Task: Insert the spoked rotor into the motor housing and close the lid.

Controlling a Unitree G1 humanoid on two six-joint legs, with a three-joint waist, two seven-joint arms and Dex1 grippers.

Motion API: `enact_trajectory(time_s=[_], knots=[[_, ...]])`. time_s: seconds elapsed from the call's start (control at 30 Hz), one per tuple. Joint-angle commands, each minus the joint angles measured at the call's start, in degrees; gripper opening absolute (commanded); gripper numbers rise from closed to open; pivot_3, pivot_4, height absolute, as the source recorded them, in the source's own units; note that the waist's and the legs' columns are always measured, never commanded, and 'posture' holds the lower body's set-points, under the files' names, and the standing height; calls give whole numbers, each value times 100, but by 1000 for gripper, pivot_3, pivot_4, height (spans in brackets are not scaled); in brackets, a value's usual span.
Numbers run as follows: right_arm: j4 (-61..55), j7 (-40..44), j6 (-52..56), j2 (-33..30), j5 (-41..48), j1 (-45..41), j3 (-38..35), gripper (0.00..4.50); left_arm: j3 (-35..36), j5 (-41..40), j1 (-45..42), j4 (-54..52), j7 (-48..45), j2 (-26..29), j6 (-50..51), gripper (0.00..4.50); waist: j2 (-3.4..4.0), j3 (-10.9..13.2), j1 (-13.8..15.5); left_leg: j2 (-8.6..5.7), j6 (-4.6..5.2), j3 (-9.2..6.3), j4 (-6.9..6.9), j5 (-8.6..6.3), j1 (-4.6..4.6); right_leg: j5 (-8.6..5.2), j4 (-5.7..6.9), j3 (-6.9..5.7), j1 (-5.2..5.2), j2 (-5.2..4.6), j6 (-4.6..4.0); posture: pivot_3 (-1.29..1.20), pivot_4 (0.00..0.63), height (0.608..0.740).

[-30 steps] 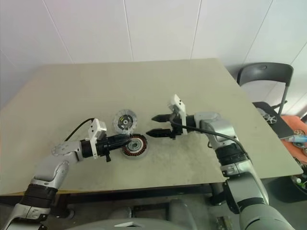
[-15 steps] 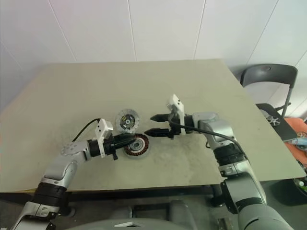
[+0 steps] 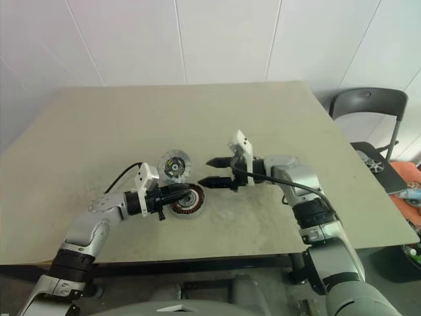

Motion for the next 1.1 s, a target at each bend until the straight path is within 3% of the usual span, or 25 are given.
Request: enact_trajectory(time_s=[0.03,0.87,1.03,1.1], knots=[[-145,-6,-69,-2,115,-43,-175,4500,33,-65,-117,-131,-20,-12,6,676,0,0,1,0,0,0,0,0,0,0,0,0,0,0,0,0,0,740],[-14,-67,-213,28,67,-112,-177,4500,112,-245,-63,-183,-212,5,368,676,0,0,-2,0,0,0,1,0,1,1,2,0,1,0,0,0,0,740],[15,-72,-248,51,55,-117,-160,4500,170,-177,-87,-149,3,-23,242,2284,0,0,-1,0,0,0,1,0,2,1,2,0,1,0,0,0,0,740],[63,-63,-267,61,46,-142,-154,4500,257,-333,-91,-187,-27,-22,306,2284,0,0,-2,0,0,0,1,0,2,1,2,1,2,0,0,0,0,740]])
